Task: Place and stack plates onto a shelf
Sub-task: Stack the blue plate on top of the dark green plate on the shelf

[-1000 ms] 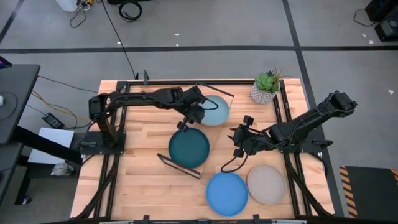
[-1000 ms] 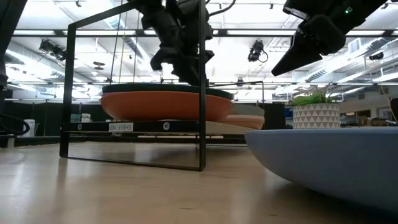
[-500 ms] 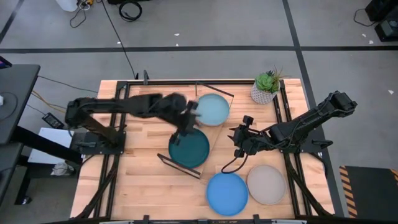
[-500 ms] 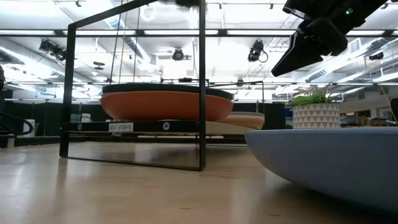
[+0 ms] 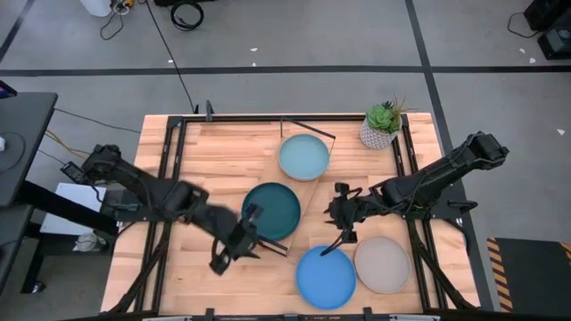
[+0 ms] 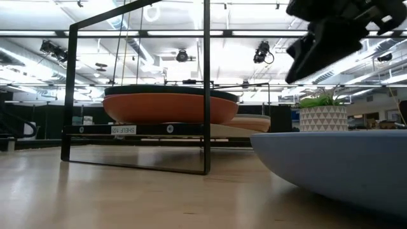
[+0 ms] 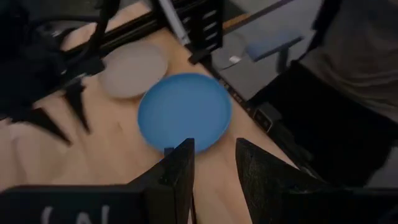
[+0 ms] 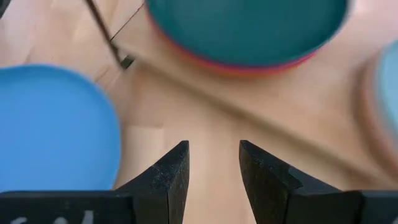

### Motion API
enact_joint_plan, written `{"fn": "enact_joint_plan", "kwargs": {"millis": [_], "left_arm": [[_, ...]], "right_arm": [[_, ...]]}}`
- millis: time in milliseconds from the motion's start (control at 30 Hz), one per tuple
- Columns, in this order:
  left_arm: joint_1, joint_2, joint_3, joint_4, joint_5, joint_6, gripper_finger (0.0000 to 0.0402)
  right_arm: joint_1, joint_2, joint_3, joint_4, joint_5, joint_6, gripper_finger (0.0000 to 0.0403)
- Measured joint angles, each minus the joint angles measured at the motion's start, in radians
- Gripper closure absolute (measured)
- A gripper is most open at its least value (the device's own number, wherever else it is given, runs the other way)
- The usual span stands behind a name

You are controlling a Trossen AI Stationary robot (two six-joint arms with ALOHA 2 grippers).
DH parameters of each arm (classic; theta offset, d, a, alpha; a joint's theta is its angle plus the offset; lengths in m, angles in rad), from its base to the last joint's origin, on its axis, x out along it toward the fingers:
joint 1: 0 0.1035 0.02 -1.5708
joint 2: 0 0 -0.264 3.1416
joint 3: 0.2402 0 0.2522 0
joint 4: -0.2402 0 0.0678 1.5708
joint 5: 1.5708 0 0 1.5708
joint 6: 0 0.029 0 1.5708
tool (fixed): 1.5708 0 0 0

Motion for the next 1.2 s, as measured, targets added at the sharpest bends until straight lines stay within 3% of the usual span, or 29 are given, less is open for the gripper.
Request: {"fn": "enact_joint_plan", "kwargs": {"millis": [167, 400, 600, 833, 1000, 1200], "left_arm": [[-0.114, 0.001, 0.000, -0.050, -0.212, -0.138, 0.0276], [-0.196, 0.001, 0.000, -0.123, -0.380, -0.170, 0.0276], [-0.207, 0.001, 0.000, -0.172, -0.392, -0.172, 0.0276], [-0.203, 0.001, 0.000, -0.200, -0.424, -0.098, 0.0276], [-0.186, 0.001, 0.000, -0.202, -0.433, -0.016, 0.0276], [-0.179, 0.001, 0.000, -0.226, -0.414, -0.036, 0.0276]], "right_arm": [[0.018, 0.122, 0.050, -0.049, -0.092, 0.050, 0.0257], [0.027, 0.267, 0.156, -0.093, -0.250, 0.112, 0.0249], [0.052, 0.346, 0.221, -0.130, -0.326, 0.204, 0.0219], [0.094, 0.416, 0.281, -0.226, -0.256, 0.293, 0.0185], [0.112, 0.421, 0.295, -0.266, -0.209, 0.364, 0.0186], [0.142, 0.421, 0.280, -0.259, -0.206, 0.453, 0.0204]]}}
